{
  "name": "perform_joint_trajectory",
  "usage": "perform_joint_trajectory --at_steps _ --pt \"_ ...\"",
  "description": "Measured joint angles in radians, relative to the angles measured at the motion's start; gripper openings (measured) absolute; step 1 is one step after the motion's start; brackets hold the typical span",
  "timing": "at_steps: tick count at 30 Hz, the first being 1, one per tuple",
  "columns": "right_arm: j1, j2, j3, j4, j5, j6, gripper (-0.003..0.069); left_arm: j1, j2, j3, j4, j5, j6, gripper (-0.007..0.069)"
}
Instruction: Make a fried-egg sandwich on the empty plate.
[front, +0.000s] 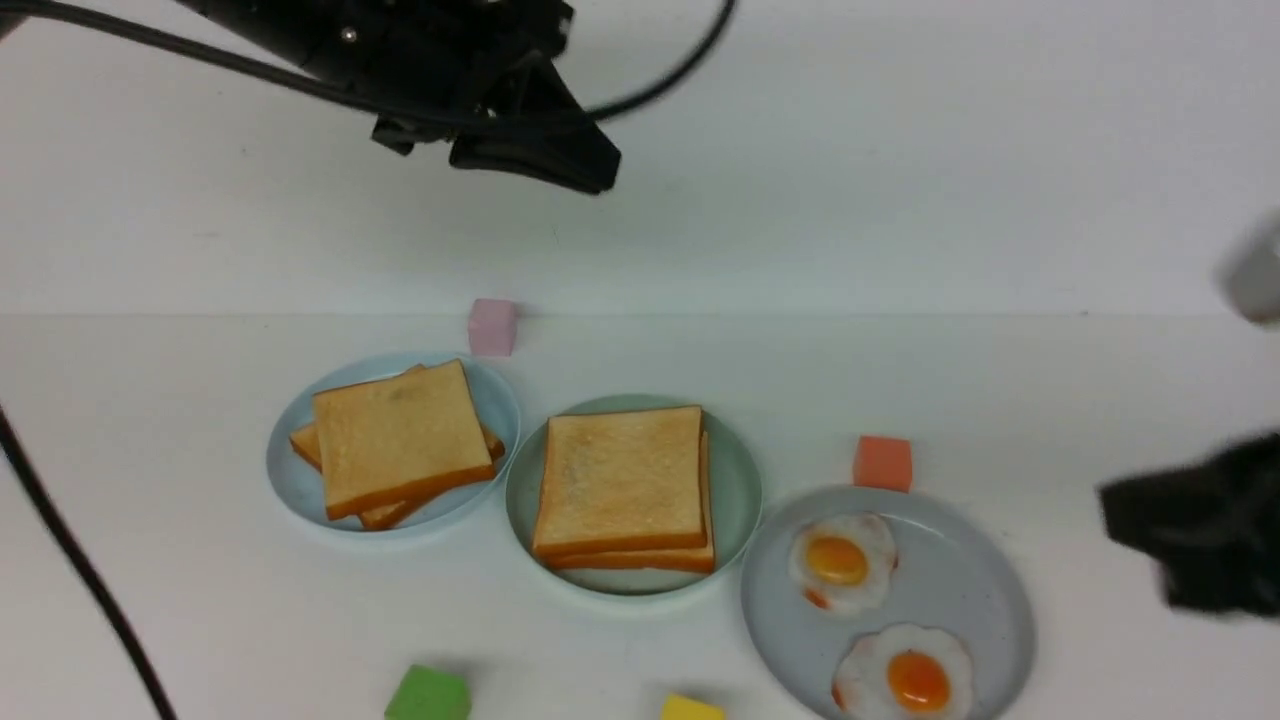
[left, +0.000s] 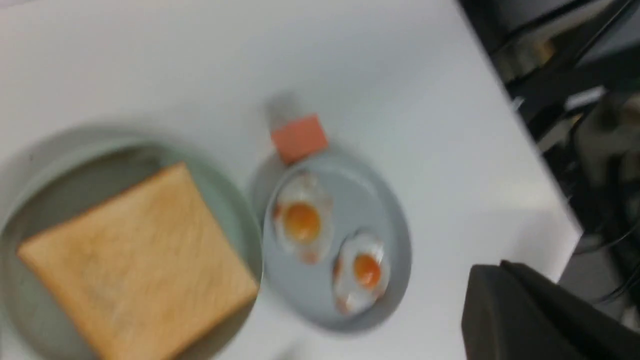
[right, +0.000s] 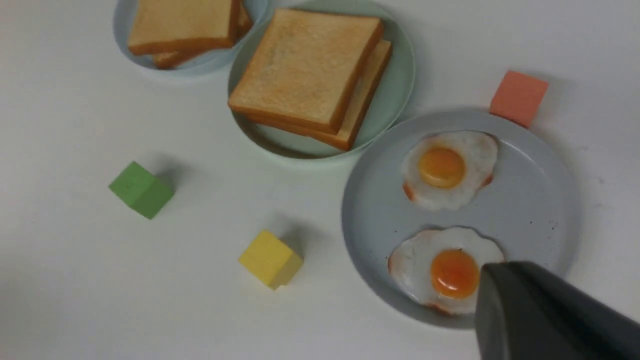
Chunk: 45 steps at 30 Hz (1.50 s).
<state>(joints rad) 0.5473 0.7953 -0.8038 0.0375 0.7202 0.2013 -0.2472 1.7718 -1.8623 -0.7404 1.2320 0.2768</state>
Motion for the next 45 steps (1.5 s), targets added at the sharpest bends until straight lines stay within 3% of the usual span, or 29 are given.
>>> perform_joint_trajectory --at_steps 5,9,16,21,27,39,45 --pt "0.0 -0.255 0.146 -0.037 -0.045 -0.014 0.0006 -0.108 -0.23 0.17 0.26 0.007 -0.14 -0.0013" --pt "0.0 -0.342 0.176 -0.081 -0.048 -0.016 -0.001 -0.161 -0.388 0.325 0.387 -0.007 -0.277 -0.0013" --pt "0.0 -0.365 0.181 -0.103 -0.05 -0.016 -0.0011 -0.245 -0.683 0.694 0.416 -0.165 -0.461 -0.0013" --pt "0.0 -0.365 0.182 -0.104 -0.05 -0.016 -0.0011 -0.305 -0.854 0.862 0.382 -0.308 -0.467 -0.0013" --pt "0.0 -0.365 0.182 -0.104 -0.05 -0.016 -0.0009 -0.313 -0.991 0.903 0.37 -0.409 -0.455 -0.0013" --pt "0.0 -0.365 0.182 -0.104 -0.05 -0.017 -0.0003 -0.313 -1.083 0.904 0.344 -0.417 -0.452 -0.0013" --pt "0.001 -0.365 0.182 -0.104 -0.05 -0.017 -0.0003 -0.313 -1.083 0.905 0.425 -0.419 -0.436 -0.0013"
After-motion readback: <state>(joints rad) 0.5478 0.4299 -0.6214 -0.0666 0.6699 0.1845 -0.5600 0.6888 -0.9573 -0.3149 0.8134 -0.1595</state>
